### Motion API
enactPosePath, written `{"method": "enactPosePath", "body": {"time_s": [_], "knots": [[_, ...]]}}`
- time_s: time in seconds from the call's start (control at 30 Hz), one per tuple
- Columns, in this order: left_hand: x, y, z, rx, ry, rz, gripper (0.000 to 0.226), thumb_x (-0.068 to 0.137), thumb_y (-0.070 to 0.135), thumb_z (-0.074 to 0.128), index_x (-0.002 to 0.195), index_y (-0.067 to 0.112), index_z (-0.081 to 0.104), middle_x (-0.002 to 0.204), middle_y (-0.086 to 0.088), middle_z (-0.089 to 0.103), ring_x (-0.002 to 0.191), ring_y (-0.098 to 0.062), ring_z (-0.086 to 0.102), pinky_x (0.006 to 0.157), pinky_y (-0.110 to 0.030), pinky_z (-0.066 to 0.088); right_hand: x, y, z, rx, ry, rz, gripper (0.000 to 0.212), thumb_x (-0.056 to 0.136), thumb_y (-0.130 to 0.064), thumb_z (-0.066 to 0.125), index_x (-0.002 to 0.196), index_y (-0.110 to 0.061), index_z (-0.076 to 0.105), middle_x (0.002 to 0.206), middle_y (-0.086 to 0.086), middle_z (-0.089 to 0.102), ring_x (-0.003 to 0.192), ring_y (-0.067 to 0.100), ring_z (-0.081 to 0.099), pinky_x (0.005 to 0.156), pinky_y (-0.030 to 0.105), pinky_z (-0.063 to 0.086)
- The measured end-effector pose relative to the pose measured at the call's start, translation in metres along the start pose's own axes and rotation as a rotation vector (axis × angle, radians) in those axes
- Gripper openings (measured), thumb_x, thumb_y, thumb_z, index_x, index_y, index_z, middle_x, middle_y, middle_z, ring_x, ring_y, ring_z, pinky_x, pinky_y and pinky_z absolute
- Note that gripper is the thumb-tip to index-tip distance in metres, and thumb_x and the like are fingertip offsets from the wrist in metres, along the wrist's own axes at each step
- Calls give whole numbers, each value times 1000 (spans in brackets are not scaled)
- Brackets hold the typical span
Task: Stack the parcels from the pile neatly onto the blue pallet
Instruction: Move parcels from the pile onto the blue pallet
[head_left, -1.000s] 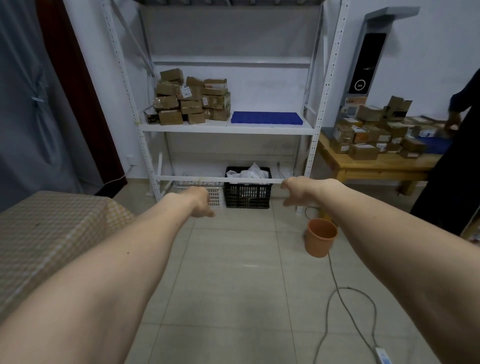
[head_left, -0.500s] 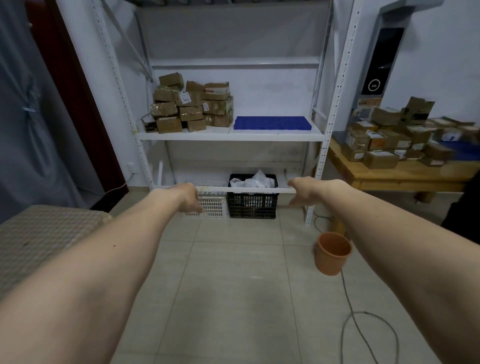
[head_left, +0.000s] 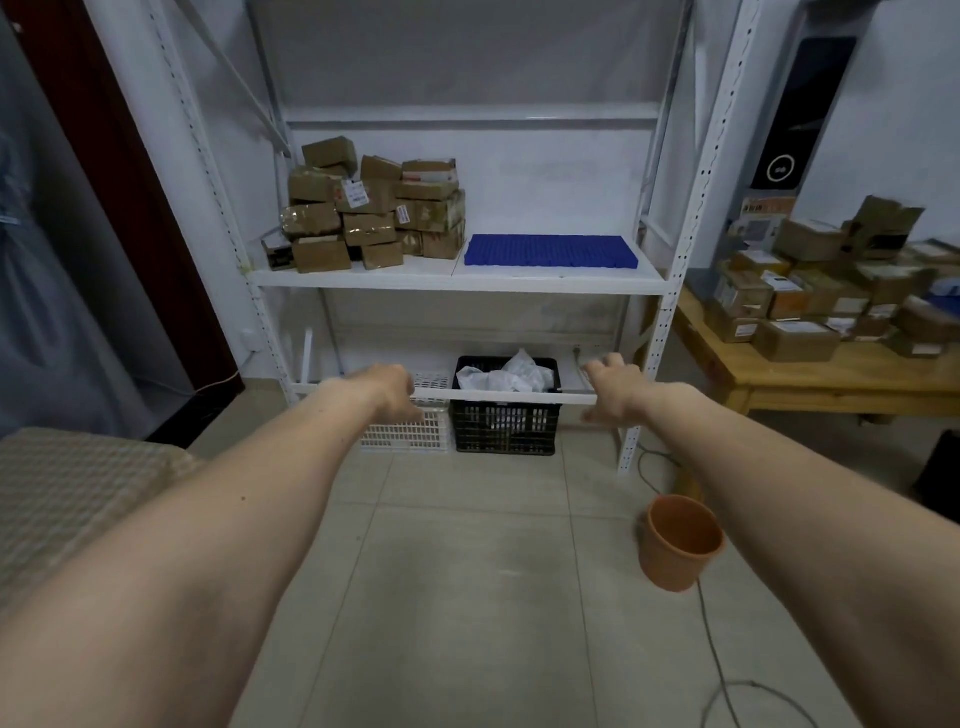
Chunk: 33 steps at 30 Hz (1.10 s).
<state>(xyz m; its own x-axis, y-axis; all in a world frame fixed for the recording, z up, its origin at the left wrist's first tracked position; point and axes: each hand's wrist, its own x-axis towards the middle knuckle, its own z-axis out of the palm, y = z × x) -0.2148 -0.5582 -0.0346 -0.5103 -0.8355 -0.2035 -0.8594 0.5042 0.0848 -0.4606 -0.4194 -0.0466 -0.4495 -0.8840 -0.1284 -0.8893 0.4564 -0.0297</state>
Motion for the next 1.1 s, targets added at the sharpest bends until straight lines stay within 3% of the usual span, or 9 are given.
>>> {"method": "enactPosePath", "body": {"time_s": [0.1,0.2,0.27,0.37,0.53,0.77,1.1], "knots": [[42,-4,-9,-15,-2,8,50,87,43,64,127,13,58,130,-7,58,117,-27,55,101,-39,44,39,-1,-6,26,-20,12,80,84,-36,67,147,-16,23,151,15,19,133,37,34,109,44,34],[86,-12,-16,-17,-4,16,53,87,42,65,131,14,55,135,-8,55,120,-28,53,101,-38,43,84,-6,-15,84,-52,36,80,84,-33,68,147,-16,21,146,16,32,128,34,42,104,42,39],[115,-24,-22,-20,2,6,66,86,43,65,142,17,43,145,-8,45,129,-29,46,105,-40,39,116,-13,-24,112,-61,47,78,85,-32,66,147,-16,21,141,15,42,124,31,48,100,41,42],[157,-51,-33,-57,6,-23,79,85,42,67,149,20,27,152,-7,35,136,-30,38,108,-42,36,162,-31,-37,128,-85,58,69,86,-32,66,142,-13,31,137,13,50,118,28,53,96,39,45],[225,-89,-43,-58,-10,-37,82,85,43,67,150,21,22,153,-7,34,137,-30,36,108,-42,35,234,-59,-47,107,-124,52,61,86,-34,64,138,-12,41,137,11,49,123,28,49,99,39,41],[305,-99,-35,19,-82,10,73,84,44,66,143,18,31,140,-8,48,120,-28,52,99,-40,45,311,-76,-30,140,-120,16,78,85,-35,66,147,-19,21,144,12,43,127,30,46,101,40,40],[425,-75,-39,5,-118,18,81,88,44,63,150,16,21,151,-9,36,133,-29,40,104,-36,38,438,-52,-43,118,-116,-15,76,88,-35,63,149,-21,19,145,11,42,129,30,44,102,38,37]]}}
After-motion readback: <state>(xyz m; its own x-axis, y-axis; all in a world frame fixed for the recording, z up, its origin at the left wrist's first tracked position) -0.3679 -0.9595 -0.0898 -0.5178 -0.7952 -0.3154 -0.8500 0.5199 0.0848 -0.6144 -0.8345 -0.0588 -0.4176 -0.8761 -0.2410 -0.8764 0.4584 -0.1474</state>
